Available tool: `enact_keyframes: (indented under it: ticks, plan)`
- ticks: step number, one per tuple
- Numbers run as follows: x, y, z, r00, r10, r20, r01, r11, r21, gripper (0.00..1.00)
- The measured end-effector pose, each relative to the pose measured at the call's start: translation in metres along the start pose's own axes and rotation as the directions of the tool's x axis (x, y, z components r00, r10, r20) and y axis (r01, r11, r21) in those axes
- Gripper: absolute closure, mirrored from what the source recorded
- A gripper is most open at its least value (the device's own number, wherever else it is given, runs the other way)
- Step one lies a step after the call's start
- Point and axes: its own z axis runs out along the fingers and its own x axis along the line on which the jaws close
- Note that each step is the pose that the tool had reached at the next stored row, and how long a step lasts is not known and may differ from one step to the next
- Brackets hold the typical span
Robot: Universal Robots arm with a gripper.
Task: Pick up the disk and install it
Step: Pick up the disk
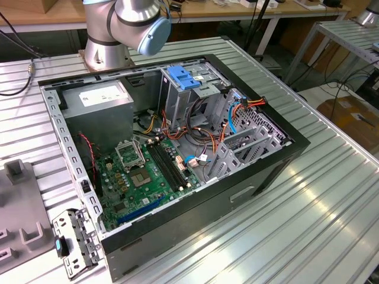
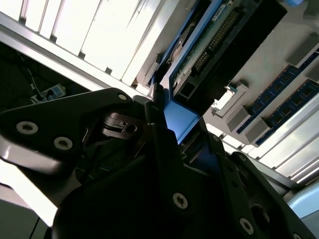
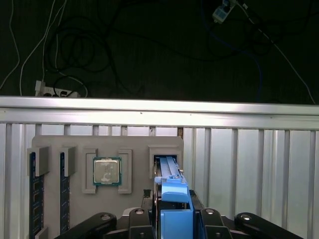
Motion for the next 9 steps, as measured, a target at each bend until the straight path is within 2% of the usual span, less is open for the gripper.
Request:
enact_keyframes:
  ticks: [3, 9]
  plan:
    - [0.0, -0.0001, 0.0001, 0.9998, 0.022, 0.0, -0.022, 0.9998, 0.0011, 0.63]
    - [0.0, 0.0, 0.0, 0.9997, 0.025, -0.0001, -0.025, 0.9997, 0.0011, 0.63]
